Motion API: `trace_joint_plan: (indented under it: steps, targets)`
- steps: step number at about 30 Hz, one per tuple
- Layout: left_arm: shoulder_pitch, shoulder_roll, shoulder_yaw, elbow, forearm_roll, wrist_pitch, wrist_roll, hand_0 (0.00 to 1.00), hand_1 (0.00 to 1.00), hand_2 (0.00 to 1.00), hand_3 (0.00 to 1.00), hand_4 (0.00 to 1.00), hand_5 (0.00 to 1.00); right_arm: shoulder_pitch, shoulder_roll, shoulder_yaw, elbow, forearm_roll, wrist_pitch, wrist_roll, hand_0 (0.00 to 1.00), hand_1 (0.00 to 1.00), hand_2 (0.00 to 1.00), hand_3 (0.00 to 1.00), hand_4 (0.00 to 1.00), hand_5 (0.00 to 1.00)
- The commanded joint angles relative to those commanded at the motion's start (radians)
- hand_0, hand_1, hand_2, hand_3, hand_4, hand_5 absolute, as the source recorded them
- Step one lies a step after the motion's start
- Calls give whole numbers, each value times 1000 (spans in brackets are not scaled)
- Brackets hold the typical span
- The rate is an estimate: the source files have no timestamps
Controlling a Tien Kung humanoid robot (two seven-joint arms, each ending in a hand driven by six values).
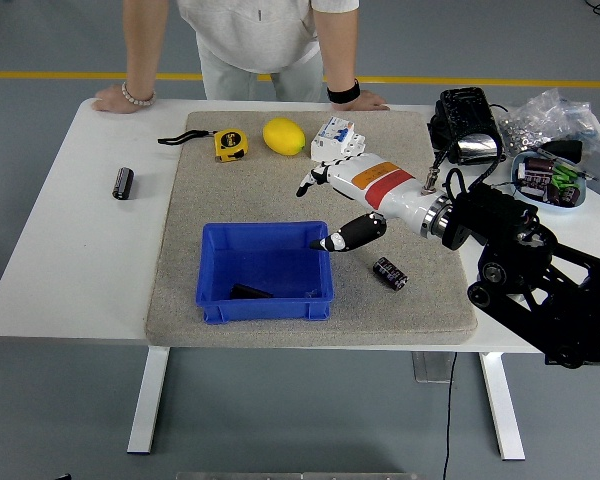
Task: Pick up the battery,place it into the box
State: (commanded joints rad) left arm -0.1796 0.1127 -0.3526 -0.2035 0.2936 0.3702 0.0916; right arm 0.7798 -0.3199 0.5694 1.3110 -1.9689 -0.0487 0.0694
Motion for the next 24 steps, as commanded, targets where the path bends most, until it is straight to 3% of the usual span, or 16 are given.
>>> trace_joint_plan:
  steps: [6,7,9,13,24]
  targets:
    - [1,-1,-7,1,7,0,2,670,590,715,634,670,508,23,-92,-75,53,-119,-11,52,690,678,716,683,947,354]
    - [1,-1,-9,1,10,0,3,671,586,712,629,661,500,29,-101,-92,51,-128,-20,61,697,686,722,712,959,305]
    - [0,-2,-13,1,15,0,5,671,586,712,629,661,500,39,-108,-115,42,-142,-34,73,697,686,722,712,959,305]
    - [1,-2,-19,1,24,-1,9,671,585,712,628,657,496,67,-99,-170,-14,-155,-62,97,705,695,730,747,974,297]
    - [-4,-4,-19,-1,27,-1,11,671,588,712,628,655,493,115,-57,-289,-186,-172,-72,135,705,693,727,753,975,302]
